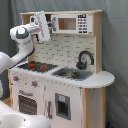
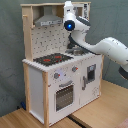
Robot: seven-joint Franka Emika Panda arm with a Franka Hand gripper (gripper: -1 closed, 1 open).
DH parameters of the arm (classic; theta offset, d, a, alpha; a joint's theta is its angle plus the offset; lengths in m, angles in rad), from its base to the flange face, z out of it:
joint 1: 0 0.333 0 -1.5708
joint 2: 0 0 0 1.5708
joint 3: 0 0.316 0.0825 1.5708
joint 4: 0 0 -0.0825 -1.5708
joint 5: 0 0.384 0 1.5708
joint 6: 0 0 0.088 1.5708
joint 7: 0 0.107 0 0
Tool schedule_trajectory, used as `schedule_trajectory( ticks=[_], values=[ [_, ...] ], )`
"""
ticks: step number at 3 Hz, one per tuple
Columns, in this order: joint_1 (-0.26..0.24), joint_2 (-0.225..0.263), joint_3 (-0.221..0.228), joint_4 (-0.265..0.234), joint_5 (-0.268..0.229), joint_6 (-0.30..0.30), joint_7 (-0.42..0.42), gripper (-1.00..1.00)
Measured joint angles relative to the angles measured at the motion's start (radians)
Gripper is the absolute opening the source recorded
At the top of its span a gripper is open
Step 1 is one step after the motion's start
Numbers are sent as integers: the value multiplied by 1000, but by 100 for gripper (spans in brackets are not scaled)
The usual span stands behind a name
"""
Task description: Play with the kitchen
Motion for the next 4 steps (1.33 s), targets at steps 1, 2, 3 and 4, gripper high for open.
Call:
schedule_trajectory(
  ticks=[1, 2, 3, 4],
  values=[
    [29, 0, -15, -1, 0, -95, 0, -100],
    [72, 0, -36, -79, -1, -145, 0, -100],
    [135, 0, -54, -155, -2, -151, -7, -100],
    [182, 38, -82, -183, -1, -124, -71, -100]
  ],
)
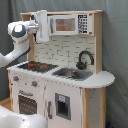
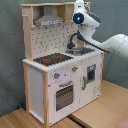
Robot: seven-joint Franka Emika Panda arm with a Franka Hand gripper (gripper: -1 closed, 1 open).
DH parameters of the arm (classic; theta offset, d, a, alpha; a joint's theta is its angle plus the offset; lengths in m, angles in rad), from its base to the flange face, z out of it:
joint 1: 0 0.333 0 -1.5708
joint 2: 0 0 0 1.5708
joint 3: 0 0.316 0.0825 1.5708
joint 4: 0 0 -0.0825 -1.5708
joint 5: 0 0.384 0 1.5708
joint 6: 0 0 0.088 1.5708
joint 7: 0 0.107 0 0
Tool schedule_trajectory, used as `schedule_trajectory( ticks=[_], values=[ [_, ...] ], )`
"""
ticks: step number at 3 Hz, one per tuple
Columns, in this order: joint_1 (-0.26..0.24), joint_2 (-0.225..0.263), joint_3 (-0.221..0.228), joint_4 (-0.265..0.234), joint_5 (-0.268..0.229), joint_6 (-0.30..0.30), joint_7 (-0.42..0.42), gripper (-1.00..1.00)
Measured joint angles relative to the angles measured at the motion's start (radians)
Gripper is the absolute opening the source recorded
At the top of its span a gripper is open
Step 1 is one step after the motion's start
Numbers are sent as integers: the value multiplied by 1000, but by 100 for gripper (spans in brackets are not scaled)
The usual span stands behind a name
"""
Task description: Play with the kitchen
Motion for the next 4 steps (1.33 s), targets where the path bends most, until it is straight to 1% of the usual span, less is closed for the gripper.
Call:
schedule_trajectory(
  ticks=[1, 2, 3, 4],
  values=[
    [66, 31, -13, -64, 0, 44, -18, -100],
    [115, 35, -35, -140, 0, 97, -17, -100],
    [109, 59, -31, -156, 0, 193, -17, -100],
    [123, 64, -40, -210, 0, 277, -31, -100]
  ],
)
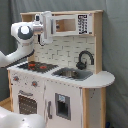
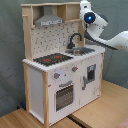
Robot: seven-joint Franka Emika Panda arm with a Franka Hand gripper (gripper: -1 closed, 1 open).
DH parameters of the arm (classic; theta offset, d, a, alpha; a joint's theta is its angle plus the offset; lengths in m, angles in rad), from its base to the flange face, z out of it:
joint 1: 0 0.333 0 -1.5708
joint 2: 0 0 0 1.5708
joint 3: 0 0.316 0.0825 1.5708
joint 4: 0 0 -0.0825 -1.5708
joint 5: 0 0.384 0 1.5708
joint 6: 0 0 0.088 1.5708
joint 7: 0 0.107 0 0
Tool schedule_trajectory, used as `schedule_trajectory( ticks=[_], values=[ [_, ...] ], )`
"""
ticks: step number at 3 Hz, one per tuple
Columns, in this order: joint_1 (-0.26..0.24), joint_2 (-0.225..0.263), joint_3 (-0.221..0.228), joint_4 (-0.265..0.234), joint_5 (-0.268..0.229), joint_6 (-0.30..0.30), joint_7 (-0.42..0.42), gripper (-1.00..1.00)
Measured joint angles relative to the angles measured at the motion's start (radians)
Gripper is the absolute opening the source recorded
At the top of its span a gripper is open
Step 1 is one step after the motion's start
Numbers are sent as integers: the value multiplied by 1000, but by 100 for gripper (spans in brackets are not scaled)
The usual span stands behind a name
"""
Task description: Play with the kitchen
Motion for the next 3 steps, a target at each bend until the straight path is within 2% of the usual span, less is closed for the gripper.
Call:
schedule_trajectory(
  ticks=[2, 3],
  values=[
    [130, 0, -68, -128, 0, 44, -55, -100],
    [178, 0, -113, -185, 0, 86, -86, -100]
  ],
)
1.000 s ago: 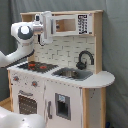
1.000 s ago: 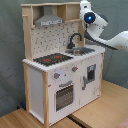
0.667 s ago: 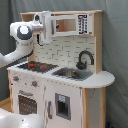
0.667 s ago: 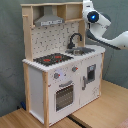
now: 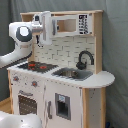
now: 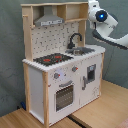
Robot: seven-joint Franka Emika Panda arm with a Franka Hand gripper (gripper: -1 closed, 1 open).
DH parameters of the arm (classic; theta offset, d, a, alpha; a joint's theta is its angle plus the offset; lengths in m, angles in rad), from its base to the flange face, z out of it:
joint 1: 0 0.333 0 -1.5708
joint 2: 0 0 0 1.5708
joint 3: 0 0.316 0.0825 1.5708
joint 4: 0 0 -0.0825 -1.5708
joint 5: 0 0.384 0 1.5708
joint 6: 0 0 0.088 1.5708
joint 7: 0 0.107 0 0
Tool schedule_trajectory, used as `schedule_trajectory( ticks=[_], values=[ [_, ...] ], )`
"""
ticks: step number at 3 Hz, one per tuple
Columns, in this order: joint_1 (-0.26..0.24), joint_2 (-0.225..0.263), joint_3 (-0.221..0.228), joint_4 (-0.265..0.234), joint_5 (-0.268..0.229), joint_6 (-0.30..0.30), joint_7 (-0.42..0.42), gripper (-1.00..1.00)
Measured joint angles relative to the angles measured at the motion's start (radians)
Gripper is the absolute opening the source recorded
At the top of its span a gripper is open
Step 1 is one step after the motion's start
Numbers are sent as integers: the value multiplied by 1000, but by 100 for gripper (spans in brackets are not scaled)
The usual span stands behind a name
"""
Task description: Play with the kitchen
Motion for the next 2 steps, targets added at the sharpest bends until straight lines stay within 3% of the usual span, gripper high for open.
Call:
schedule_trajectory(
  ticks=[1, 2],
  values=[
    [21, 0, -26, -49, 0, 60, -36, -100],
    [23, 0, -26, -49, 0, 60, -36, 100]
  ],
)
